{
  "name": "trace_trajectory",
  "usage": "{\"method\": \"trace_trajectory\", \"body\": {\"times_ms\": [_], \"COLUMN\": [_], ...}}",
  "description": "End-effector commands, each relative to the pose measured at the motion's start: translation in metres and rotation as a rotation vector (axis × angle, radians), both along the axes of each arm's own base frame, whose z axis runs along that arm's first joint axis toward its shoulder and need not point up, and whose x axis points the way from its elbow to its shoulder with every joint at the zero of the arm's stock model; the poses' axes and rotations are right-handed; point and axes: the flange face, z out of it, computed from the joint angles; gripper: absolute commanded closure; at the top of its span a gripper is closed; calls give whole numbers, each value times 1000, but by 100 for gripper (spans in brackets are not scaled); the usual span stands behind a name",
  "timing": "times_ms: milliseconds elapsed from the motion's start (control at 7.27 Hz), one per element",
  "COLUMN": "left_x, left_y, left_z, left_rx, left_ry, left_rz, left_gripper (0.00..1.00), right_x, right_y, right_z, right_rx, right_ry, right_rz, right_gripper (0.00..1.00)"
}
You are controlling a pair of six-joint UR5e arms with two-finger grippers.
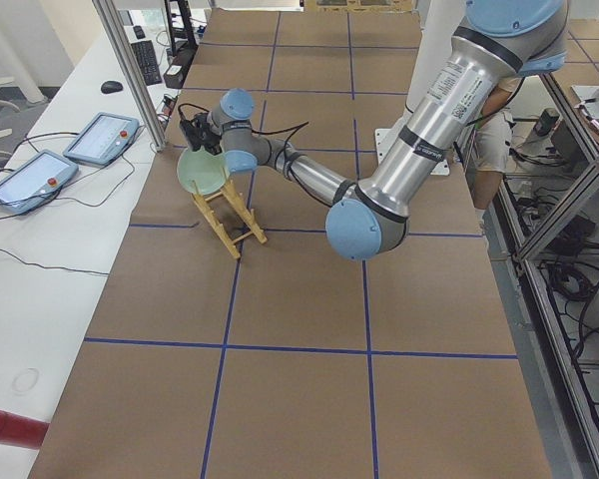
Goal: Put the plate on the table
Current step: 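Grasp the plate rim with the left gripper and lift it from the rack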
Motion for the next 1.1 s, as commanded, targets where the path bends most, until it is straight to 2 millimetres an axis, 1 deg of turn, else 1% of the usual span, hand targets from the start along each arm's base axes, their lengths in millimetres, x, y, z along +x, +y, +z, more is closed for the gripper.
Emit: {"method": "trace_trajectory", "body": {"times_ms": [0, 138, 275, 412, 550, 688, 825, 962], "left_x": [-12, -22, -52, -78, -96, -101, -92, -44], "left_y": [12, 18, 19, 24, 33, 42, 48, 74], "left_z": [-14, -30, -48, -68, -87, -100, -108, -119], "left_rx": [28, 59, 95, 137, 175, 188, 120, 22], "left_ry": [19, 40, 61, 83, 106, 122, 91, 27], "left_rz": [-3, -16, -52, -84, -104, -103, -93, -5], "left_gripper": [100, 100, 100, 100, 100, 100, 100, 100], "right_x": [0, 0, 0, 0, 0, 0, 0, 0], "right_y": [0, 0, 0, 1, 0, 0, 0, 1], "right_z": [0, 0, 0, 1, 0, 0, 0, 1], "right_rx": [0, 0, 0, -2, 0, 0, 0, -2], "right_ry": [0, 0, 0, 0, 0, 0, 0, 0], "right_rz": [0, 0, 0, 0, 0, 0, 0, 0], "right_gripper": [0, 0, 0, 0, 0, 0, 0, 0]}}
